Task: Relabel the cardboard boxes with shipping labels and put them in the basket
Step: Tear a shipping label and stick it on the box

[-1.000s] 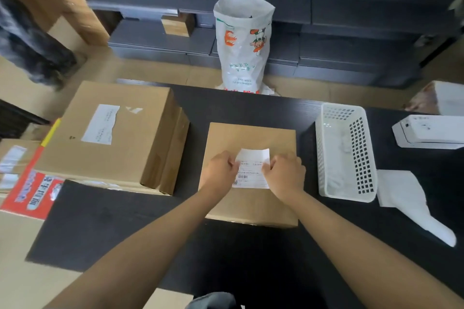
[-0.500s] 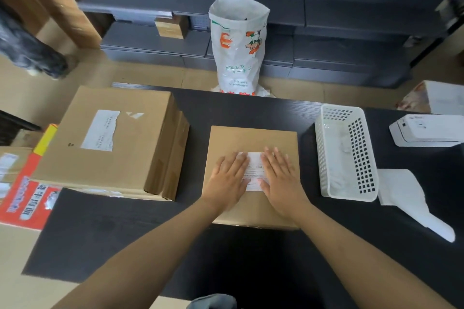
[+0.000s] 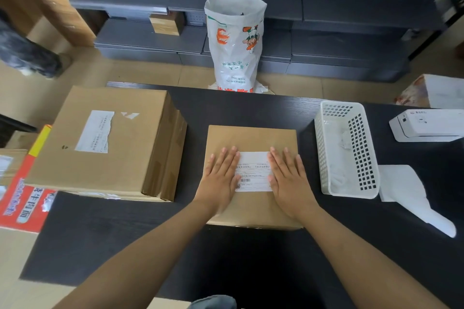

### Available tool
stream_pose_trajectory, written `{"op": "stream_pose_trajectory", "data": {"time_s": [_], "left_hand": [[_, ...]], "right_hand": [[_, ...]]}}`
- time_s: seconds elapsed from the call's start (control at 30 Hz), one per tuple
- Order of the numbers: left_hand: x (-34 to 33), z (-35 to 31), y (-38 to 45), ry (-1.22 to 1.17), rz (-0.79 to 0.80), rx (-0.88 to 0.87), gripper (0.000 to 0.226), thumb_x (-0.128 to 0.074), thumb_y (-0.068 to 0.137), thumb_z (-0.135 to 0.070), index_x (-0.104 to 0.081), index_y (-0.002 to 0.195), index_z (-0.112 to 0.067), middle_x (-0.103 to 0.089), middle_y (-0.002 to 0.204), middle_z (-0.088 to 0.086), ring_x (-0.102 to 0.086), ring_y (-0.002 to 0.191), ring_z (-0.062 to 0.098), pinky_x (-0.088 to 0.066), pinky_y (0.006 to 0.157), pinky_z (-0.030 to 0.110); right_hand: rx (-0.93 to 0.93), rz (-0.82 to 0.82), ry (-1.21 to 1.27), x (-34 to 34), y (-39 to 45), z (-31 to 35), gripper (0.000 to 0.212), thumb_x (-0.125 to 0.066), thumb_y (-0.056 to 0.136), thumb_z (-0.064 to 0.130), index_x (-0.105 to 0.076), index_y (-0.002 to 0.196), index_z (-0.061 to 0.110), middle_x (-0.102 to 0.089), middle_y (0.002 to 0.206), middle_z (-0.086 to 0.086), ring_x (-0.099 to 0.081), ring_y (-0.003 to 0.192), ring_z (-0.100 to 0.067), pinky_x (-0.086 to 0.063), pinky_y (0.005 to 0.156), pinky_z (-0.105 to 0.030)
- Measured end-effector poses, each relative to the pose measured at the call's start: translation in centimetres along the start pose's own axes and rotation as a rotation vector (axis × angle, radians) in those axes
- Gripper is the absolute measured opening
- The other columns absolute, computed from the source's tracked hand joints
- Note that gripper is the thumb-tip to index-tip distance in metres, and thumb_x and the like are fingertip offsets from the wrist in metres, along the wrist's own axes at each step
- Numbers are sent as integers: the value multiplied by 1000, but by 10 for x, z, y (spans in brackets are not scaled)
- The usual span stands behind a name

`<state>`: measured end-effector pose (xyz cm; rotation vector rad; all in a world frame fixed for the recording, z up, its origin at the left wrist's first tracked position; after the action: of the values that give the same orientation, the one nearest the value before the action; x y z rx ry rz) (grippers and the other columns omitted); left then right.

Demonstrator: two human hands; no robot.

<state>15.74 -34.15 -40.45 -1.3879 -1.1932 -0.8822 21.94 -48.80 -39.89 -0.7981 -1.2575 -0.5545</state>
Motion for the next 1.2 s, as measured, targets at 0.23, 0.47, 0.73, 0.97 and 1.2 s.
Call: {"op": "stream_pose_trajectory", "data": {"time_s": [0.23, 0.47, 0.73, 0.97, 1.2], "left_hand": [[15, 1, 5, -208, -2, -1, 57, -26, 104, -36, -4, 154, -21, 8, 161, -9, 16, 147, 12, 14, 117, 33], [41, 44, -3, -435, -166, 205, 57, -50, 97, -21, -26, 148, -13, -18, 158, 2, -12, 147, 20, -13, 120, 35], [-7, 70, -30, -893, 7, 605, 88, -56, 89, -54, -7, 153, -18, -22, 154, 10, -29, 139, 32, -32, 112, 50], [-14, 63, -35, -1072, 64, 592, 80, -58, 89, -51, -20, 149, -14, -43, 142, 11, -49, 125, 27, -43, 105, 46], [18, 58, -21, -1040, 24, 578, 75, -56, 91, -48, -23, 146, -9, -48, 138, 11, -53, 119, 27, -48, 96, 37]], "right_hand": [[-64, -25, 37, 3, -2, -8, 59, -12, 100, 43, 18, 148, 25, 27, 157, 5, 28, 143, -18, 17, 117, -42], [-357, -112, 460, 16, -16, -38, 62, -28, 100, 44, -8, 154, 20, 2, 162, 0, -6, 147, -24, -13, 117, -37], [-581, 67, 1018, -19, -37, -38, 97, -58, 86, 56, 3, 153, 21, -22, 157, -2, -28, 142, -22, -27, 115, -42], [-576, 155, 1019, -29, -38, -37, 101, -62, 85, 53, 10, 152, 27, -35, 151, -2, -44, 129, -26, -39, 106, -41], [-610, 48, 1099, 0, -33, -48, 98, -69, 80, 50, -7, 153, 29, -45, 143, 0, -49, 122, -23, -40, 97, -35]]}}
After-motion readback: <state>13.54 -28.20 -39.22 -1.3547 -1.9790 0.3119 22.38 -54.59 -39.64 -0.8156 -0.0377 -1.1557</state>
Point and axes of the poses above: each hand's wrist, its own y-axis towards the middle knuckle, its own x-axis out of the back of the hand, z = x × y, the point moved 10 cm from there along y, towards the middle knuckle
